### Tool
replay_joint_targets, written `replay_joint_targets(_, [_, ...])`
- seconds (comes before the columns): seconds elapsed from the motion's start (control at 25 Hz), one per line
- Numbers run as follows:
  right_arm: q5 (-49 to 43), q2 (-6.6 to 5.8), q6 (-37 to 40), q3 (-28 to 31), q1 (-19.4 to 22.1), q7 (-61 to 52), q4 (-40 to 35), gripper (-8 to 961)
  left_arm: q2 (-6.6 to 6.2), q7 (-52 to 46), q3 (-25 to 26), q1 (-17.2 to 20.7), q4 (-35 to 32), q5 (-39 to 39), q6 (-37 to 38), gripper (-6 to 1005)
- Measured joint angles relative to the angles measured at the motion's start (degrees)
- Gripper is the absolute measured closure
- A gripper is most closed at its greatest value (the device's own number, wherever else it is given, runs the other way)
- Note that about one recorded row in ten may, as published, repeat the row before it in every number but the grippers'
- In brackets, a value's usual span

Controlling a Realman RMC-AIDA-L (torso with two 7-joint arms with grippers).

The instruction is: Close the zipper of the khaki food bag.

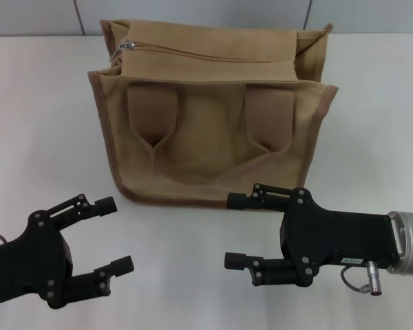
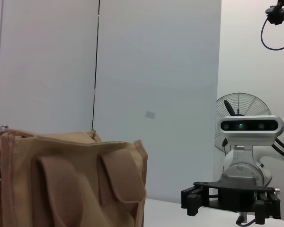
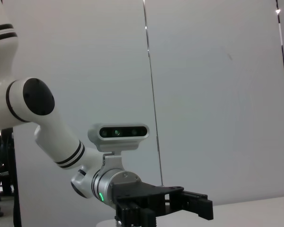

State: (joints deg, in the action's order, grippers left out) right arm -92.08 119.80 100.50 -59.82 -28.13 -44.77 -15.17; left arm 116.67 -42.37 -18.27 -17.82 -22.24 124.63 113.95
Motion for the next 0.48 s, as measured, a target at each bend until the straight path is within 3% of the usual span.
replay_joint_targets(0.48, [0.2, 0.05, -0.3, 0.2, -0.5, 0.0, 1.4, 189, 0.58, 0.0, 0.0, -0.1, -0.2, 0.0, -0.9, 166])
